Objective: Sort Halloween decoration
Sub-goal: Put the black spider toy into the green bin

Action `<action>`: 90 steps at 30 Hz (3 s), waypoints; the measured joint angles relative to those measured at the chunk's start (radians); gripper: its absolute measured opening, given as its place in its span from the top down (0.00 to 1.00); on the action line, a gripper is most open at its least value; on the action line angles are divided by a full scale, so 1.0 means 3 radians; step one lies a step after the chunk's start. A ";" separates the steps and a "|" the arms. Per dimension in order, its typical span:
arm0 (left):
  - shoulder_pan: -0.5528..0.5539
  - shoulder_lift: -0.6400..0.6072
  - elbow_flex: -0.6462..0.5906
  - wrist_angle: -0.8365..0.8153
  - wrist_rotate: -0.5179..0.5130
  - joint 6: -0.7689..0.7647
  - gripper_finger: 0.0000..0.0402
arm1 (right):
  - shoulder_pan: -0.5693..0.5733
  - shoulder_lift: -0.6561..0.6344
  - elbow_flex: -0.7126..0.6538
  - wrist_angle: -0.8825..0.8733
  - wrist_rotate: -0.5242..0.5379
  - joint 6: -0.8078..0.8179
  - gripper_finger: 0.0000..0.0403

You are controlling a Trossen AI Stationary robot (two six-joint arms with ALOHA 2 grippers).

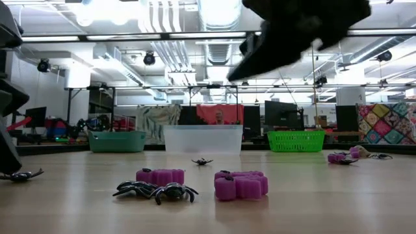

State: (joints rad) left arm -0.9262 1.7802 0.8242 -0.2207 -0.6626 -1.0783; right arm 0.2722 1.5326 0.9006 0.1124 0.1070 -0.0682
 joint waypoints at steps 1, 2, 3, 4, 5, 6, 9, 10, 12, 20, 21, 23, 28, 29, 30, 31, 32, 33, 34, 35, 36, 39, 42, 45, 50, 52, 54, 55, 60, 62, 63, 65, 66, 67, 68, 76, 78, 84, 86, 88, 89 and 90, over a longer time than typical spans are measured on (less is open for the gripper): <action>0.0001 0.0000 0.0000 0.0004 0.0001 -0.0009 0.57 | -0.0008 -0.0010 -0.0046 0.0186 0.0005 0.0063 0.89; -0.0002 -0.0002 0.0000 -0.0001 0.0002 -0.0007 0.57 | -0.0006 -0.0011 -0.0092 0.0332 0.0000 0.0133 0.89; -0.0006 -0.0003 0.0000 -0.0009 0.0000 0.0010 0.57 | 0.0001 -0.0012 -0.0135 0.0476 -0.0013 0.0234 0.89; -0.0009 -0.0003 0.0000 -0.0026 0.0000 0.0059 0.57 | 0.0016 -0.0008 -0.0168 0.0615 -0.0035 0.0345 0.89; -0.0011 -0.0002 0.0000 -0.0031 0.0000 0.0120 0.57 | 0.0038 0.0012 -0.0195 0.0723 -0.0036 0.0469 0.89; -0.0013 -0.0001 0.0000 -0.0024 0.0000 0.0182 0.57 | 0.0059 0.0023 -0.0214 0.0790 -0.0035 0.0571 0.89; -0.0010 0.0008 0.0000 -0.0031 -0.0006 0.0361 0.57 | 0.0129 0.0105 -0.0227 0.0905 -0.0024 0.0762 0.89; -0.0010 0.0014 0.0000 -0.0060 -0.0026 0.0398 0.57 | 0.0148 0.0129 -0.0229 0.0908 -0.0010 0.0774 0.89; -0.0010 0.0017 -0.0006 -0.0121 -0.0118 0.0445 0.57 | 0.0166 0.0173 -0.0230 0.0964 -0.0007 0.0766 0.89; 0.0006 0.0025 -0.0005 -0.0317 -0.0197 0.0436 0.58 | 0.0188 0.0179 -0.0210 0.0950 -0.0004 0.0879 0.89; 0.0006 0.0033 -0.0006 -0.0323 -0.0197 0.0437 0.58 | 0.0193 0.0179 -0.0210 0.0952 -0.0005 0.0896 0.89; 0.0005 0.0058 -0.0006 -0.0314 -0.0211 0.0436 0.59 | 0.0208 0.0179 -0.0210 0.0952 -0.0006 0.0931 0.89; -0.0001 0.0147 0.0005 -0.0290 -0.0255 0.0384 0.61 | 0.0221 0.0179 -0.0210 0.0956 -0.0004 0.0968 0.89; -0.0001 0.0163 0.0006 -0.0288 -0.0263 0.0362 0.62 | 0.0221 0.0180 -0.0210 0.0956 -0.0005 0.1017 0.89; -0.0001 0.0175 0.0006 -0.0288 -0.0268 0.0337 0.62 | 0.0221 0.0186 -0.0210 0.0957 -0.0005 0.1066 0.89; -0.0001 0.0184 0.0006 -0.0288 -0.0273 0.0314 0.63 | 0.0221 0.0198 -0.0210 0.0961 -0.0005 0.1126 0.89; -0.0001 0.0188 0.0006 -0.0289 -0.0279 0.0293 0.63 | 0.0221 0.0209 -0.0210 0.0962 -0.0005 0.1162 0.89; -0.0001 0.0192 0.0006 -0.0290 -0.0293 0.0266 0.64 | 0.0220 0.0226 -0.0210 0.0959 -0.0005 0.1198 0.89; -0.0001 0.0193 0.0006 -0.0290 -0.0309 0.0250 0.65 | 0.0220 0.0242 -0.0210 0.0959 -0.0006 0.1218 0.89; -0.0001 0.0193 0.0005 -0.0289 -0.0316 0.0244 0.65 | 0.0220 0.0260 -0.0210 0.0960 -0.0005 0.1232 0.89; -0.0001 0.0193 0.0003 -0.0288 -0.0323 0.0242 0.67 | 0.0220 0.0289 -0.0208 0.0966 -0.0005 0.1253 0.89; -0.0001 0.0192 0.0001 -0.0288 -0.0338 0.0238 0.70 | 0.0220 0.0369 -0.0186 0.0962 -0.0005 0.1282 0.89; 0.0001 0.0188 0.0003 -0.0272 -0.0365 0.0235 0.71 | 0.0220 0.0429 -0.0159 0.0965 -0.0021 0.1282 0.89; 0.0006 0.0181 0.0015 -0.0264 -0.0364 0.0253 0.71 | 0.0219 0.0441 -0.0151 0.0955 -0.0216 0.1281 0.89; 0.0022 0.0159 0.0017 -0.0260 -0.0352 0.0198 0.72 | 0.0220 0.0384 -0.0149 0.0946 -0.0521 0.1280 0.89; 0.0026 0.0156 0.0015 -0.0258 -0.0371 0.0162 0.72 | 0.0220 0.0353 -0.0145 0.0964 -0.0535 0.1280 0.89; 0.0035 0.0156 0.0013 -0.0259 -0.0423 0.0139 0.72 | 0.0221 0.0347 -0.0144 0.0967 -0.0535 0.1280 0.89; 0.0045 0.0156 0.0013 -0.0259 -0.0436 0.0135 0.72 | 0.0221 0.0347 -0.0144 0.0967 -0.0531 0.1280 0.89; 0.0086 0.0154 0.0013 -0.0253 -0.0443 0.0155 0.72 | 0.0219 0.0351 -0.0130 0.0967 -0.0529 0.1300 0.89; 0.0093 0.0152 0.0013 -0.0252 -0.0451 0.0162 0.72 | 0.0219 0.0351 -0.0130 0.0965 -0.0520 0.1299 0.89; 0.0095 0.0149 0.0013 -0.0252 -0.0457 0.0162 0.72 | 0.0219 0.0351 -0.0130 0.0966 -0.0515 0.1300 0.89; 0.0095 0.0134 0.0013 -0.0251 -0.0477 0.0162 0.72 | 0.0219 0.0351 -0.0130 0.0967 -0.0492 0.1298 0.89; 0.0095 0.0120 0.0013 -0.0250 -0.0507 0.0162 0.72 | 0.0219 0.0351 -0.0130 0.0966 -0.0473 0.1294 0.89; 0.0095 0.0098 0.0013 -0.0251 -0.0534 0.0162 0.72 | 0.0219 0.0351 -0.0130 0.0964 -0.0469 0.1284 0.89; 0.0095 0.0067 0.0013 -0.0253 -0.0549 0.0173 0.72 | 0.0219 0.0351 -0.0130 0.0966 -0.0468 0.1276 0.89; 0.0106 -0.0274 0.0018 -0.0444 -0.0772 0.0346 0.72 | 0.0219 0.0351 -0.0130 0.0965 -0.0468 0.1212 0.89; 0.0115 -0.0376 0.0018 -0.0496 -0.0857 0.0394 0.72 | 0.0219 0.0351 -0.0130 0.0948 -0.0468 0.1206 0.89; 0.0276 -0.0728 0.0018 -0.0480 -0.0927 0.0824 0.72 | 0.0195 0.0132 -0.0130 0.0353 -0.0442 0.1154 0.89; 0.0361 -0.0838 0.0018 -0.0449 -0.0967 0.1007 0.72 | 0.0167 0.0001 -0.0130 0.0055 -0.0436 0.1130 0.89; 0.0474 -0.0940 0.0019 -0.0359 -0.0998 0.1255 0.72 | 0.0137 -0.0144 -0.0130 -0.0246 -0.0420 0.1054 0.89; 0.0540 -0.0988 0.0019 -0.0316 -0.0999 0.1415 0.72 | 0.0123 -0.0229 -0.0130 -0.0397 -0.0385 0.1008 0.89; 0.0614 -0.1032 0.0019 -0.0252 -0.0995 0.1570 0.72 | 0.0110 -0.0328 -0.0130 -0.0564 -0.0323 0.0945 0.89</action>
State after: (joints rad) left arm -0.7421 1.4706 0.8299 -0.2962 -0.9611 -0.6072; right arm 0.3052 1.4343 0.8616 -0.0568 0.0101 0.2153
